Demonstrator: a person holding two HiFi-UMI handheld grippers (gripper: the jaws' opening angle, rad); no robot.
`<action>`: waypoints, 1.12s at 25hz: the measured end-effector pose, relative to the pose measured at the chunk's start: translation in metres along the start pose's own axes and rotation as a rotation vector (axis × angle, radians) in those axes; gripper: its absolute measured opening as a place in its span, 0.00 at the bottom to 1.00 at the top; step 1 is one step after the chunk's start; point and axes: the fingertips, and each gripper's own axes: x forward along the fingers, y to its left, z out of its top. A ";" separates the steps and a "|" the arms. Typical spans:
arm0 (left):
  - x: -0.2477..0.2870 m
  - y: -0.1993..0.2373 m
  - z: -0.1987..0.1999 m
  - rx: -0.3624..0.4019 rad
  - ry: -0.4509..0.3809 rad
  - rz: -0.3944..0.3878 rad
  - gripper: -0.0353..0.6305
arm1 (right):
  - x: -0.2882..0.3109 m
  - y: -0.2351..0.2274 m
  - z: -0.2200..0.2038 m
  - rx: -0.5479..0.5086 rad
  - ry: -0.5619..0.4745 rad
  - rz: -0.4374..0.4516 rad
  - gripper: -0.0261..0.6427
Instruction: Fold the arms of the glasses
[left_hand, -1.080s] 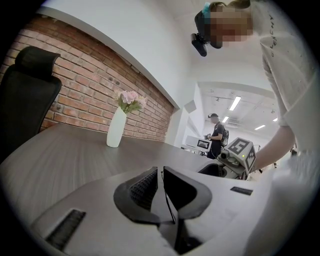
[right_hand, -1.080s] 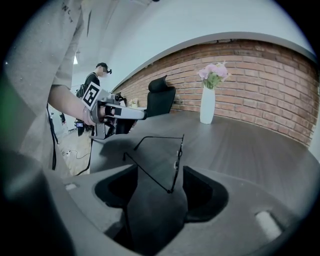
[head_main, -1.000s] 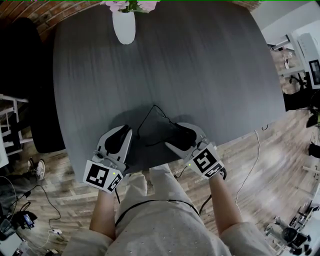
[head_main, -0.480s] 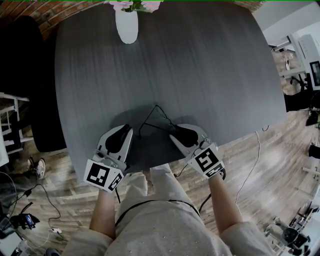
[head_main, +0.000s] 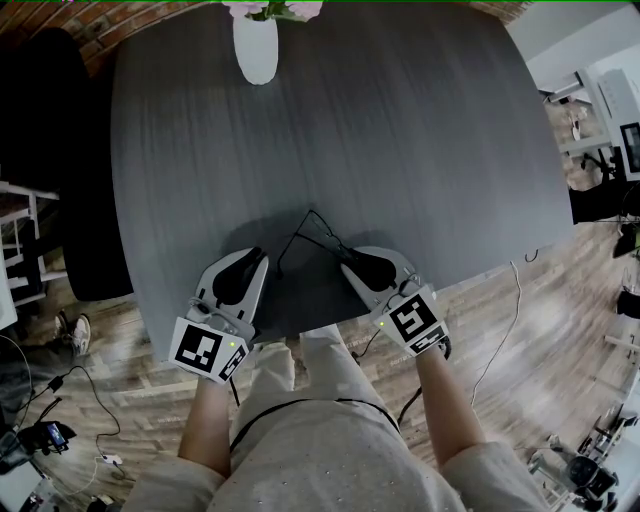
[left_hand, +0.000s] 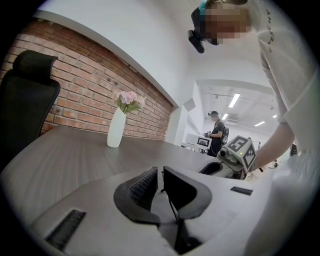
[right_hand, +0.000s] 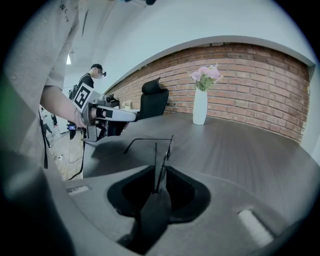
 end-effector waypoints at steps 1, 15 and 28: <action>0.000 0.000 0.000 0.005 0.002 0.001 0.10 | 0.000 0.000 0.000 0.000 0.000 -0.002 0.14; -0.001 -0.006 -0.008 0.058 0.038 0.004 0.11 | 0.002 -0.002 0.000 -0.009 0.004 -0.013 0.08; -0.010 -0.003 -0.054 0.320 0.323 -0.089 0.10 | -0.004 0.000 0.006 0.102 -0.083 0.038 0.27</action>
